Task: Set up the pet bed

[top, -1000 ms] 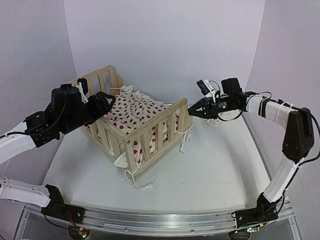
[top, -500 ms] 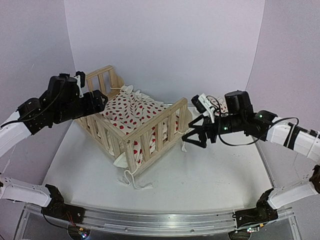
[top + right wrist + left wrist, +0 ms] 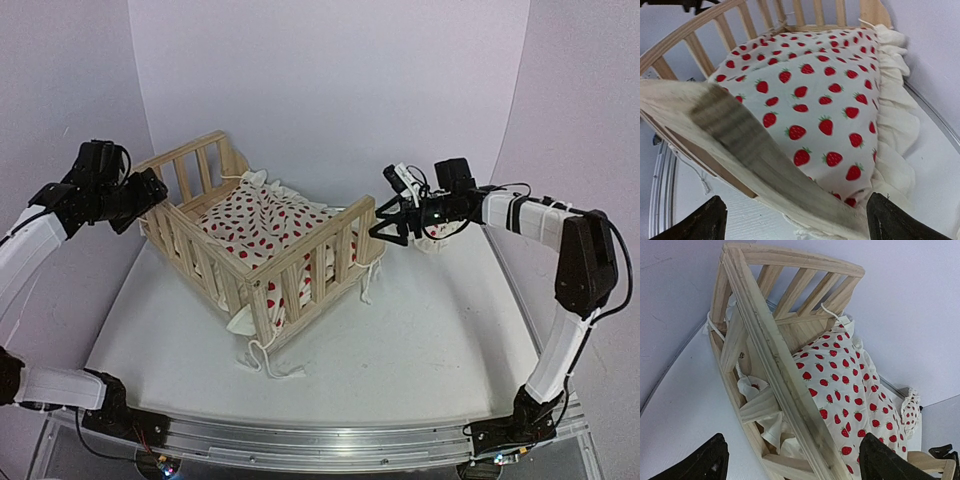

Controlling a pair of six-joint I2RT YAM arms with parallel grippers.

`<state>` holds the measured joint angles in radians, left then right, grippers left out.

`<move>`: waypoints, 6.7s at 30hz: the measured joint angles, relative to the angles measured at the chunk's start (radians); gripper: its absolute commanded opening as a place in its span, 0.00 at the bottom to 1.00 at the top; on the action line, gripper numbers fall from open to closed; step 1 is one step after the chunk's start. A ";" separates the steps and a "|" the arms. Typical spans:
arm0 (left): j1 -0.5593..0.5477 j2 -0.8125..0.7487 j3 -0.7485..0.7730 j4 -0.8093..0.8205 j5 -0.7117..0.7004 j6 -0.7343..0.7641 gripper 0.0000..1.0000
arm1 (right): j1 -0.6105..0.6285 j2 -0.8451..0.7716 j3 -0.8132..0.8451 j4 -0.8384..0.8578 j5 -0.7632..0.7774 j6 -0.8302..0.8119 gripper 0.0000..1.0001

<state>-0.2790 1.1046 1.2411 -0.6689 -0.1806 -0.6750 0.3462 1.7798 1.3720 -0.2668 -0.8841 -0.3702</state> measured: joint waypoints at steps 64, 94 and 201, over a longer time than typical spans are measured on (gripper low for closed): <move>-0.011 0.528 0.501 -0.098 0.307 0.511 0.91 | 0.122 0.190 0.460 -0.218 0.669 0.236 0.98; -0.161 0.192 0.460 -0.105 0.446 0.367 0.92 | -0.038 0.701 0.836 0.149 -0.024 0.026 0.00; -0.545 0.913 0.515 0.422 0.233 0.238 0.83 | 0.529 -0.586 -0.095 -0.344 1.115 0.355 0.98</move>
<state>-0.8242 2.0178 1.7557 -0.2466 0.0525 -0.4370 0.8757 1.1942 1.2774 -0.6106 0.2314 -0.0154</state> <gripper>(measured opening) 0.785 0.984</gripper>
